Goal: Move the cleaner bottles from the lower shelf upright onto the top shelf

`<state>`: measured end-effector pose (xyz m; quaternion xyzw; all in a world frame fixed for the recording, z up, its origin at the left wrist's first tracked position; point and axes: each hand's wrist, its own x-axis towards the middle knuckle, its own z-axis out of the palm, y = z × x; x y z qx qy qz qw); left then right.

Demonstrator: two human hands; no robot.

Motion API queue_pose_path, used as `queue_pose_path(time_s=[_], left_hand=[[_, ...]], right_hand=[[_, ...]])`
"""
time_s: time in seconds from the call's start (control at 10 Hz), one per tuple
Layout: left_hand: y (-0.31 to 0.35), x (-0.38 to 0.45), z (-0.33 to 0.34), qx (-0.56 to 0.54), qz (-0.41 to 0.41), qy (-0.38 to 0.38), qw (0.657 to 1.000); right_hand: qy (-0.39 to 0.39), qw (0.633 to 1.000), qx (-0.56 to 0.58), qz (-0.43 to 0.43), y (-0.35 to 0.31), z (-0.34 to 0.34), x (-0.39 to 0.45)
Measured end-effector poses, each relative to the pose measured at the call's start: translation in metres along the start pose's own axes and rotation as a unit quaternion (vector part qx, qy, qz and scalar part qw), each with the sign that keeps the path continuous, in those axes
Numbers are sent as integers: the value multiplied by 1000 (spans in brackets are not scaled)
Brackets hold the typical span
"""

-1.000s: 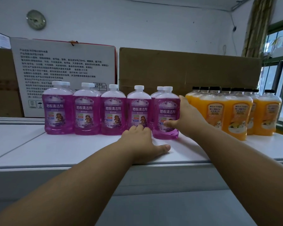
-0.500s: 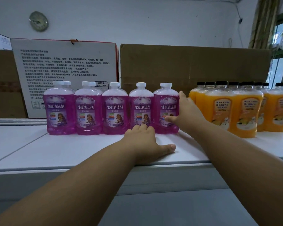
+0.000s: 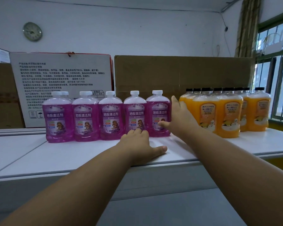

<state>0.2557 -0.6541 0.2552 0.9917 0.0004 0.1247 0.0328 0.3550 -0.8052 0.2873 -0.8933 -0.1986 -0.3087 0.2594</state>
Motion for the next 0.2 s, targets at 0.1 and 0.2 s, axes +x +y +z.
queue_pose_path(time_s=[0.1, 0.2], left_hand=[[2, -7, -5, -12, 8, 30, 999], [6, -20, -11, -20, 25, 112, 993]], right_hand=[[33, 998, -32, -49, -2, -21, -18], [53, 992, -66, -92, -5, -41, -42]])
